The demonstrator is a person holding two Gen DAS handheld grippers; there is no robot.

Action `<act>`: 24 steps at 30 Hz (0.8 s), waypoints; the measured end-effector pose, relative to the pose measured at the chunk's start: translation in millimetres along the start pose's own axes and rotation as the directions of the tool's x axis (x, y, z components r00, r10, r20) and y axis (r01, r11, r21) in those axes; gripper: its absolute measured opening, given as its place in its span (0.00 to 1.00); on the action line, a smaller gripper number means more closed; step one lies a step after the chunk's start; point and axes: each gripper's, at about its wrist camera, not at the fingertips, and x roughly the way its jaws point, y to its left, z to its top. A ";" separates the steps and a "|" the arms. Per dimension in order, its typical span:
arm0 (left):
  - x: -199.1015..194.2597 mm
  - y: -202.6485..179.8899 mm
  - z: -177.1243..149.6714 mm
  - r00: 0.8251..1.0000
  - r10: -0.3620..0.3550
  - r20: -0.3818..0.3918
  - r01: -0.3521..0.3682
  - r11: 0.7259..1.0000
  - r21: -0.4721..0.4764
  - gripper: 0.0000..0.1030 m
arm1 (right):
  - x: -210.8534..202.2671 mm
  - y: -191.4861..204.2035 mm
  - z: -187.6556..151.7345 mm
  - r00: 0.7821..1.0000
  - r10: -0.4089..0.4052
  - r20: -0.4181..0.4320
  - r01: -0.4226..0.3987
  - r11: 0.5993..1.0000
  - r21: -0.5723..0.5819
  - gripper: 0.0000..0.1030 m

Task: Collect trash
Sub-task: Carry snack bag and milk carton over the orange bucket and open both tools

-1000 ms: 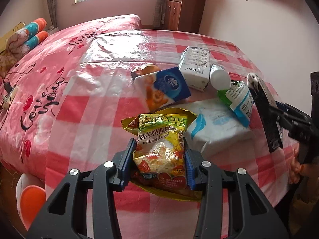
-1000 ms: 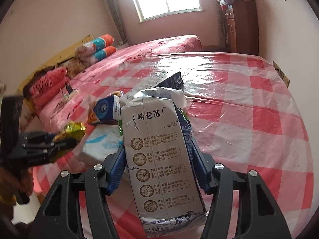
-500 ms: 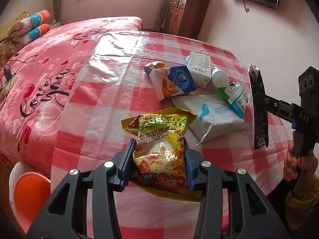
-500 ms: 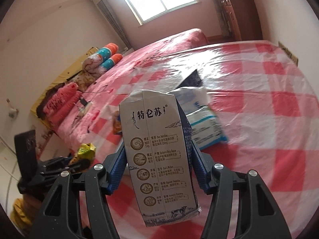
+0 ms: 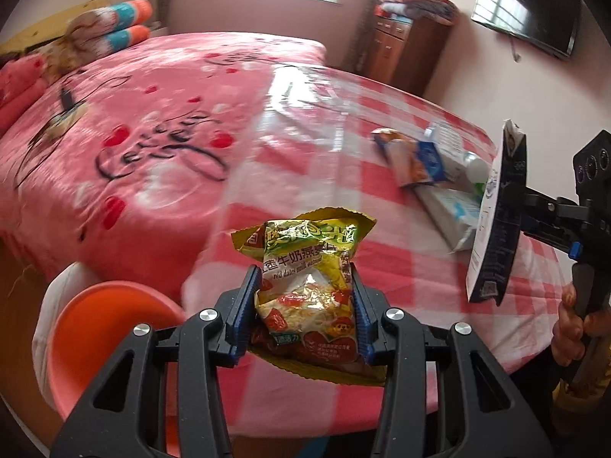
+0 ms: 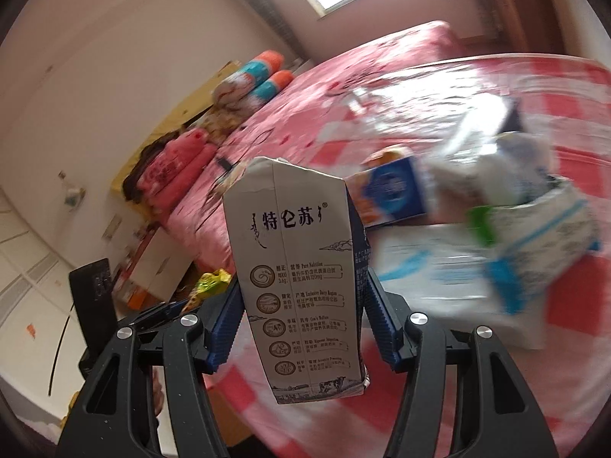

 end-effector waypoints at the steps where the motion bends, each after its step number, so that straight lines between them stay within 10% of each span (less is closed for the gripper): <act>1: -2.3 6.1 -2.0 1.000 0.009 0.002 -0.009 1.000 -0.011 0.44 | 5.4 6.5 1.2 1.000 0.012 -0.011 -0.012 1.000 -0.007 0.59; 21: -25.8 149.3 -65.0 0.973 0.222 -0.068 -0.232 0.922 -0.308 0.45 | 144.4 158.9 -12.1 0.922 0.227 -0.315 -0.273 0.956 -0.109 0.60; 24: -22.2 165.5 -72.7 0.960 0.262 -0.101 -0.280 0.892 -0.355 0.62 | 162.3 165.5 -22.9 0.909 0.214 -0.359 -0.269 0.957 -0.112 0.84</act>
